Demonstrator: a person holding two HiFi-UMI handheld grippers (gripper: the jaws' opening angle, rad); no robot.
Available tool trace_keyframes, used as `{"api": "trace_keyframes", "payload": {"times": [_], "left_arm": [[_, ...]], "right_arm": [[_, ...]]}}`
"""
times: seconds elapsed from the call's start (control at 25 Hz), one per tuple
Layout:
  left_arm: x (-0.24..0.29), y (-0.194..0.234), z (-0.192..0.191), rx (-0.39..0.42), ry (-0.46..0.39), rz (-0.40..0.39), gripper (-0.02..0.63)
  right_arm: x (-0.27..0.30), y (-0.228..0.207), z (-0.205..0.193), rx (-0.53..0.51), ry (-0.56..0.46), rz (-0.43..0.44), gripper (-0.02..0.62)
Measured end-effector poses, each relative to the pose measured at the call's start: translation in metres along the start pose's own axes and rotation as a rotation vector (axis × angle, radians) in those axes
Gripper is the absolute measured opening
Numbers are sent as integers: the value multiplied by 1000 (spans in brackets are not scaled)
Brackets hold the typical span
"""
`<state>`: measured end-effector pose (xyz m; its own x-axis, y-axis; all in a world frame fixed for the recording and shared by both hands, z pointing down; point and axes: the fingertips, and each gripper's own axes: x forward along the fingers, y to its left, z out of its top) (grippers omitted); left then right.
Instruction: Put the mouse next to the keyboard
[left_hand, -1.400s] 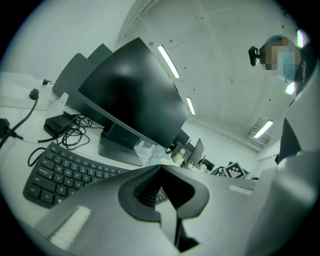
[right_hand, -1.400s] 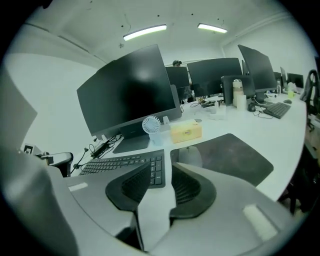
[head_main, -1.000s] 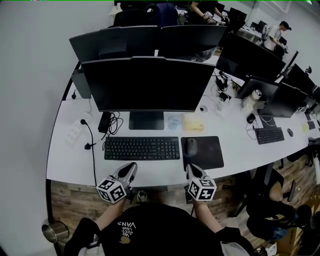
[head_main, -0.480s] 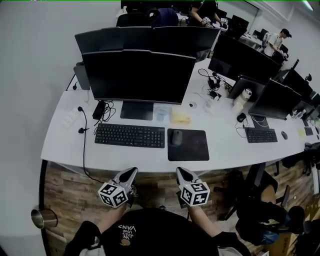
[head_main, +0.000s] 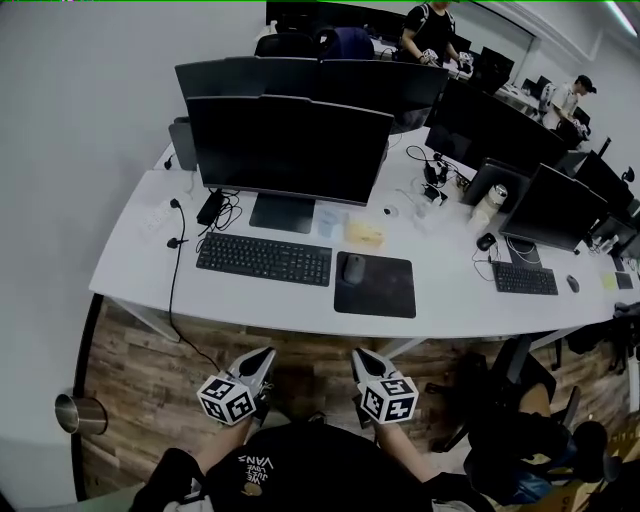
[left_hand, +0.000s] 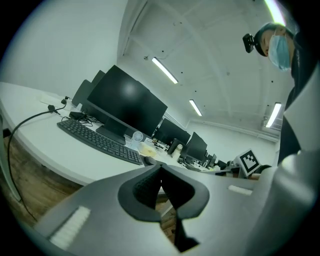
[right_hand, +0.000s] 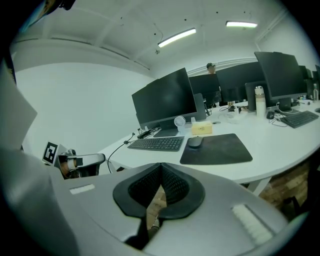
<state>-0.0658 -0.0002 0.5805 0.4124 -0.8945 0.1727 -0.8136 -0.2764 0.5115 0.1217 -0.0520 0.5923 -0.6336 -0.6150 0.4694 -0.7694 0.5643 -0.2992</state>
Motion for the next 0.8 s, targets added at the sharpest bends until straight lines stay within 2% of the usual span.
{"api": "trace_keyframes", "payload": {"times": [0.44, 0.8], "left_arm": [[-15, -21, -19, -6, -24, 26, 2], [-11, -29, -27, -19, -23, 42, 2]], "right_arm": [[-10, 0, -25, -19, 34, 40, 5], [-13, -10, -27, -15, 39, 50, 5]]}}
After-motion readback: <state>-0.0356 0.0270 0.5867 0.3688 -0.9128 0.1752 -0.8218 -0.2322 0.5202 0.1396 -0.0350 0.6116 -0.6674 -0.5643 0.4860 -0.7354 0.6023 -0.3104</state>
